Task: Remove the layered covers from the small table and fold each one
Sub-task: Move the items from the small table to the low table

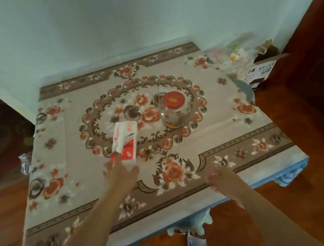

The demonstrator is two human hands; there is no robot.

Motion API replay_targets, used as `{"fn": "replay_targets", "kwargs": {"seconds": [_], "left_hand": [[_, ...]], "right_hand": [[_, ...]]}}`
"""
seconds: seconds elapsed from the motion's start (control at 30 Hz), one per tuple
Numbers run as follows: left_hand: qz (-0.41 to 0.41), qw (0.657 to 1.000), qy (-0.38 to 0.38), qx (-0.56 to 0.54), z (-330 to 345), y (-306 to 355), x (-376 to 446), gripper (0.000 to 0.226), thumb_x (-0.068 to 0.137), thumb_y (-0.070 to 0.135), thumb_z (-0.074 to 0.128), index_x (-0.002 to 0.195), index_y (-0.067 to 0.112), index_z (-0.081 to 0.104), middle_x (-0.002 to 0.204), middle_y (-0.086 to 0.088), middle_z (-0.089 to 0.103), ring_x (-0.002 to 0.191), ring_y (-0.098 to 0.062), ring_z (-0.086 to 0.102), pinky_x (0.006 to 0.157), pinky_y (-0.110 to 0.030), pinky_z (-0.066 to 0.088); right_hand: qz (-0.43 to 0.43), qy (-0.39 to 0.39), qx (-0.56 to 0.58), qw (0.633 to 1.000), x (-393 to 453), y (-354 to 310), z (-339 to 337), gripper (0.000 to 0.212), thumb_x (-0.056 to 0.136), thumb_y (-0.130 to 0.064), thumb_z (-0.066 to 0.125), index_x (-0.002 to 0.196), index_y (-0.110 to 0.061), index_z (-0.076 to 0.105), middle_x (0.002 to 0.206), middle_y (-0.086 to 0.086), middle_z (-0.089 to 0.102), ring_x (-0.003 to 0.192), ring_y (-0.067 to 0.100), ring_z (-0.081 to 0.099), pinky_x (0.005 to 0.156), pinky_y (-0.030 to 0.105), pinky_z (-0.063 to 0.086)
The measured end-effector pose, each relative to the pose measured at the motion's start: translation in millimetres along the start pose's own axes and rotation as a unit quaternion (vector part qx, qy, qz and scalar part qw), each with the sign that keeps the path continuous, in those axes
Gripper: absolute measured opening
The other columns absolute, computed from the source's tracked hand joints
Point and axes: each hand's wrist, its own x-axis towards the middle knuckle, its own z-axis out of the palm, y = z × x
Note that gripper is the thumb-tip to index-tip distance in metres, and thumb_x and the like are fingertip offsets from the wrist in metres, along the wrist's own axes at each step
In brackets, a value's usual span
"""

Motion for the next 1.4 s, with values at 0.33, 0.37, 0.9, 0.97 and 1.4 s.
{"fn": "replay_targets", "kwargs": {"seconds": [0.33,0.37,0.9,0.97,1.4], "left_hand": [[-0.08,0.987,0.013,0.141,43.2,43.2,139.1,0.107,0.083,0.064,0.068,0.159,0.034,-0.002,0.161,-0.024,0.018,0.147,-0.046,0.021,0.116,-0.059,0.026],[-0.078,0.987,0.018,0.139,41.4,41.6,134.3,0.106,0.082,0.063,0.069,0.158,0.034,0.001,0.157,-0.025,0.024,0.144,-0.045,0.026,0.113,-0.059,0.03],[-0.236,0.966,0.089,-0.059,0.6,-25.1,-10.2,0.097,0.092,0.045,0.067,0.159,0.038,-0.002,0.149,-0.021,0.03,0.131,-0.046,0.04,0.105,-0.06,0.039],[-0.232,0.967,0.087,-0.062,-1.1,-24.3,-13.0,0.097,0.092,0.045,0.067,0.159,0.037,-0.002,0.15,-0.021,0.03,0.132,-0.046,0.04,0.106,-0.06,0.039],[-0.189,0.975,0.069,-0.092,-16.6,-49.0,-32.2,0.095,0.091,0.043,0.069,0.159,0.036,0.002,0.152,-0.017,0.028,0.135,-0.04,0.035,0.105,-0.059,0.04]], "right_hand": [[-0.076,0.007,-0.053,0.996,111.5,-69.1,-55.3,0.014,0.097,-0.027,0.056,0.094,-0.025,0.07,0.086,-0.006,0.072,0.083,0.014,0.068,0.075,0.031,0.054],[-0.078,0.006,-0.052,0.996,115.6,-70.2,-57.4,0.014,0.098,-0.029,0.056,0.094,-0.026,0.069,0.087,-0.006,0.072,0.082,0.012,0.068,0.073,0.03,0.054],[-0.279,0.226,-0.182,0.915,159.0,-166.3,-45.5,0.056,0.091,-0.045,0.064,0.14,-0.025,0.044,0.139,0.01,0.044,0.129,0.028,0.042,0.1,0.043,0.047],[-0.23,0.174,-0.275,0.917,174.2,-187.7,-48.6,0.08,0.086,-0.061,0.061,0.151,-0.033,0.025,0.157,0.01,0.023,0.143,0.037,0.023,0.107,0.056,0.038],[-0.196,0.097,-0.444,0.869,159.8,-224.7,-54.9,0.095,0.079,-0.084,0.046,0.147,-0.019,0.034,0.142,0.019,0.037,0.122,0.042,0.052,0.092,0.046,0.047]]}}
